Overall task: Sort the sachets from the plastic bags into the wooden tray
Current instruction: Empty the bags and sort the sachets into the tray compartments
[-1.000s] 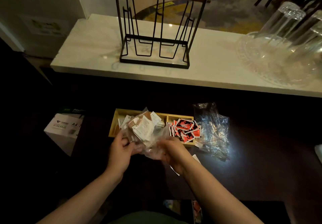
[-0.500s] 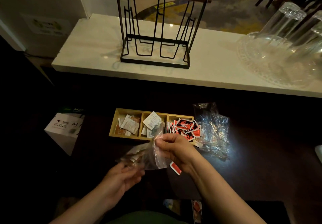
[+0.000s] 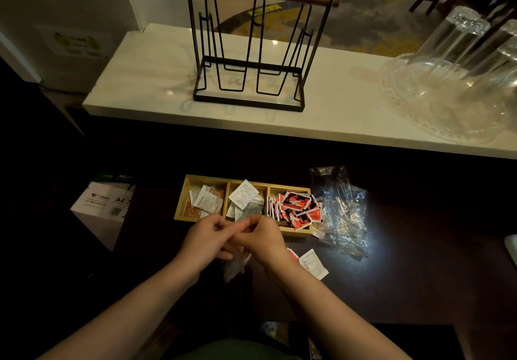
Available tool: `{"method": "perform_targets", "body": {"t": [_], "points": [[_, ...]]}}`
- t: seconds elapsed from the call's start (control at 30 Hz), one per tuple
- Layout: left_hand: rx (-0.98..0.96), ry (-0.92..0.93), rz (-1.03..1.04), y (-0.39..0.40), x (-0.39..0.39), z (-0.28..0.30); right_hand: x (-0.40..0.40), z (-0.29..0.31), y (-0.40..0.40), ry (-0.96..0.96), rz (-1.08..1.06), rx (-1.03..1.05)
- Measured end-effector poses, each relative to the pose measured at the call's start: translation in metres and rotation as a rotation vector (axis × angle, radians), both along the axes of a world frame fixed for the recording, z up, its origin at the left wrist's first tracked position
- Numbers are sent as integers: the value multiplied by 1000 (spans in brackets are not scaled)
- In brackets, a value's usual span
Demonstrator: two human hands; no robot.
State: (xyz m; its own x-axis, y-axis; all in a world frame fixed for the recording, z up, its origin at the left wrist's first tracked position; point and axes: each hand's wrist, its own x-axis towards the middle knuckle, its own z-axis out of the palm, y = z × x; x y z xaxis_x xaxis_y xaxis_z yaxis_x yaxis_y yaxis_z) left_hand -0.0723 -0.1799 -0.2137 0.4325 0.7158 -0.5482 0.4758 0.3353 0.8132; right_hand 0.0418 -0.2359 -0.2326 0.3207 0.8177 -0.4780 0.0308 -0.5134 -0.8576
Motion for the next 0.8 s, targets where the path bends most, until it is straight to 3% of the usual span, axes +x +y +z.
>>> {"method": "perform_targets", "body": {"t": [0.07, 0.23, 0.3, 0.5, 0.7, 0.8], "points": [[-51, -28, 47, 2, 3, -2, 0, -3, 0, 31, -26, 8], [-282, -130, 107, 1, 6, -4, 9, -4, -8, 374, -26, -38], [-286, -139, 100, 1, 6, -6, 12, -3, -10, 453, -2, -69], [-240, -124, 5, 4, 4, -4, 19, -2, -12, 372, 71, -50], [78, 43, -41, 5, 6, -8, 18, -7, -10, 410, 49, -52], [-10, 12, -25, 7, 5, -9, 18, -7, -10, 437, 48, -63]]}}
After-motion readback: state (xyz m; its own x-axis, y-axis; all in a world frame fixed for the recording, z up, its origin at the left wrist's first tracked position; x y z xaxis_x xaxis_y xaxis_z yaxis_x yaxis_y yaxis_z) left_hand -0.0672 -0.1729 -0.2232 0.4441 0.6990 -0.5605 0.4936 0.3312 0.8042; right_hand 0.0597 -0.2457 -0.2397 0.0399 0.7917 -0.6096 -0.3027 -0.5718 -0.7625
